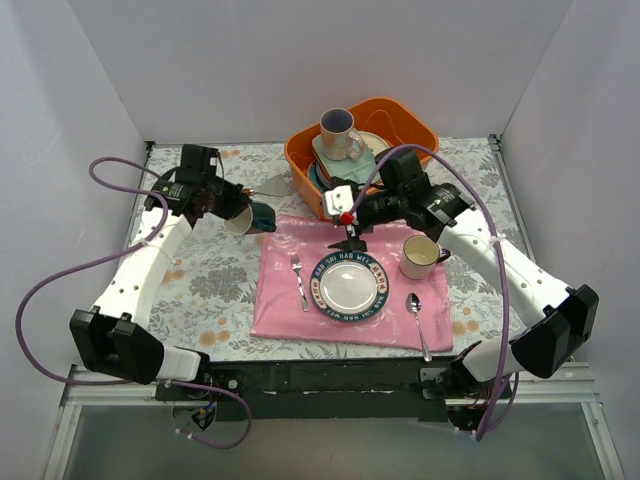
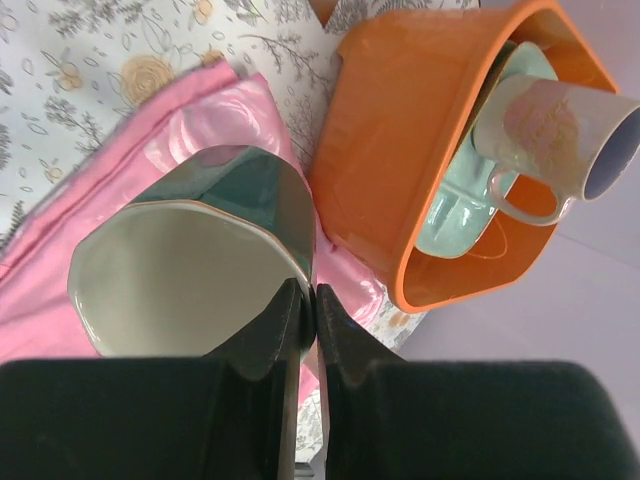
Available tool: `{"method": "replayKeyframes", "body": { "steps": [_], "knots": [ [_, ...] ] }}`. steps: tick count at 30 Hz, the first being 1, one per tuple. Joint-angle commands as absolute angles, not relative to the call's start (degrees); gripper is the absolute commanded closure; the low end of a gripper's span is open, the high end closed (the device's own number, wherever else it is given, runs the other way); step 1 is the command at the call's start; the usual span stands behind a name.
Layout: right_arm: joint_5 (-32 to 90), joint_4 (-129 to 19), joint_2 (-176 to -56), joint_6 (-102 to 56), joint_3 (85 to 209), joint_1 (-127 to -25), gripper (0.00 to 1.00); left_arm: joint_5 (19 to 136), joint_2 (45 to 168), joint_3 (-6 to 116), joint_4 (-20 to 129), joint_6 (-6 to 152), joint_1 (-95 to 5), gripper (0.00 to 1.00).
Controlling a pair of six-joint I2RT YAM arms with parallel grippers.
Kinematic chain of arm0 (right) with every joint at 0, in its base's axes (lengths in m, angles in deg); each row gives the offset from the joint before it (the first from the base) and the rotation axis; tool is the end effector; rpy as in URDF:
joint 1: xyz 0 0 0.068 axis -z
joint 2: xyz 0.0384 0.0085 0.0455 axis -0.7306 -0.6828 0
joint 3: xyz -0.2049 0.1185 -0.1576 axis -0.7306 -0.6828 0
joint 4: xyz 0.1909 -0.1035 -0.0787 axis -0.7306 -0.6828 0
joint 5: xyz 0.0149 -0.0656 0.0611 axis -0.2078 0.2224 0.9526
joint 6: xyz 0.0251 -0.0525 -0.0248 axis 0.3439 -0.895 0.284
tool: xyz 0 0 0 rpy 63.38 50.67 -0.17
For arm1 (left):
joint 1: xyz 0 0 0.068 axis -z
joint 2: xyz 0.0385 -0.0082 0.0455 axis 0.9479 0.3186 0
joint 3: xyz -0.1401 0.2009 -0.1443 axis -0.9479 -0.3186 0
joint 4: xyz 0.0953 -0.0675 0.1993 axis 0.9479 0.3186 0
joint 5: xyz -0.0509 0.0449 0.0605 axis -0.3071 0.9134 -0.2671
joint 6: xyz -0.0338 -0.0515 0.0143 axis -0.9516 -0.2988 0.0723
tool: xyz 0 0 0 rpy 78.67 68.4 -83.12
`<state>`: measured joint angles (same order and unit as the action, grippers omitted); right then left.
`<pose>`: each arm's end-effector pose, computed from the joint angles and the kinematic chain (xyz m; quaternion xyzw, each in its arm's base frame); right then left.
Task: Place the mixed dishes into the plastic bin
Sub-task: Pick up the cup at the center of the board.
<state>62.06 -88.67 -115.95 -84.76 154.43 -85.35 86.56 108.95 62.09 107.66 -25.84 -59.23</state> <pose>0.2004 0.1995 0.3933 -0.7135 0.4400 0.2381 0.4905 0.2447 -0.0522 0.3576 -0.7085 0.6128 -0.3032 0.1749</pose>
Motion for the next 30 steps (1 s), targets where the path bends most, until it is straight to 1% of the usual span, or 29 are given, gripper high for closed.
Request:
{"method": "replayKeyframes", "body": {
  "steps": [1,5,7,11,16,21,27,30],
  "knots": [
    [51.52,-85.28,-117.09,-85.04,157.49,-91.05,0.01,91.49,110.82,69.76,109.50,-35.55,-54.82,1.00],
    [41.86,-80.82,-117.27,-82.95,155.30,-95.10,0.02,94.66,115.48,76.35,115.66,-40.05,-50.86,1.00],
    [39.91,-79.83,-117.71,-82.06,154.16,-96.59,0.02,95.45,117.49,79.07,116.99,-40.75,-48.84,1.00],
    [33.14,-75.45,-119.02,-77.58,153.10,-98.79,0.05,95.80,119.44,81.11,117.96,-43.12,-46.03,1.00],
    [33.40,-74.38,-120.61,-75.55,153.19,-99.93,0.10,95.63,120.67,82.60,117.61,-43.83,-44.09,1.00],
    [32.08,-73.50,-121.75,-73.53,152.22,-101.61,0.13,95.36,120.93,83.48,117.26,-44.53,-43.03,1.00],
    [28.48,-71.13,-123.24,-72.29,150.46,-102.13,0.18,94.22,120.32,82.78,115.77,-45.50,-42.06,1.00],
    [26.72,-69.46,-123.86,-71.77,150.11,-102.31,0.22,93.96,119.97,82.17,115.24,-46.12,-41.62,1.00]
  ]
}}
